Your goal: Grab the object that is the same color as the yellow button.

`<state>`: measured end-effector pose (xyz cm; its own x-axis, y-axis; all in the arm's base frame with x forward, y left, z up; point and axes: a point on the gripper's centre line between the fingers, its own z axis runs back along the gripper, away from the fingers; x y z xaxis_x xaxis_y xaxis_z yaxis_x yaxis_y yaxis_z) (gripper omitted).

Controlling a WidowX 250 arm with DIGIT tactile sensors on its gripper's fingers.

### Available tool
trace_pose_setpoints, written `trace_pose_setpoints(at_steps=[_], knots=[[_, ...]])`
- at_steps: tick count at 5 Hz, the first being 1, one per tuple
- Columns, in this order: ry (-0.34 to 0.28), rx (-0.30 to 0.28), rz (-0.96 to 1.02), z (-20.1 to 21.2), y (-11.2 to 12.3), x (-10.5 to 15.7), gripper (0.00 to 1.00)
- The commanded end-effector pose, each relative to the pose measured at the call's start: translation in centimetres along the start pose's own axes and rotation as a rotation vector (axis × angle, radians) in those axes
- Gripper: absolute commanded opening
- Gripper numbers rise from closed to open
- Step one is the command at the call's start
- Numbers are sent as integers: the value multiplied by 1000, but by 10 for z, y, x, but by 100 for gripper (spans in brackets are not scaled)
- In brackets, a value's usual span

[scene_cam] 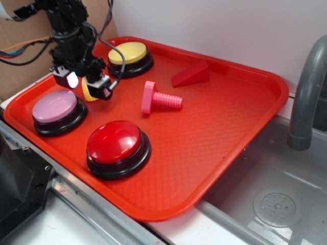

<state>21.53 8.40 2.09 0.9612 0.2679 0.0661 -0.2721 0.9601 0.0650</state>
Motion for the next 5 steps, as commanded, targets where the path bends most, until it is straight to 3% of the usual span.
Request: trace_pose_setpoints(at_steps=[1, 2, 3, 4, 5], knots=[[-49, -2, 15, 3, 6, 9, 0], [-59, -6, 16, 6, 4, 8, 0], [-14, -11, 15, 21, -1, 11, 0], [27, -75, -27, 52, -13, 8, 0], [36, -95, -37, 86, -27, -4, 0]])
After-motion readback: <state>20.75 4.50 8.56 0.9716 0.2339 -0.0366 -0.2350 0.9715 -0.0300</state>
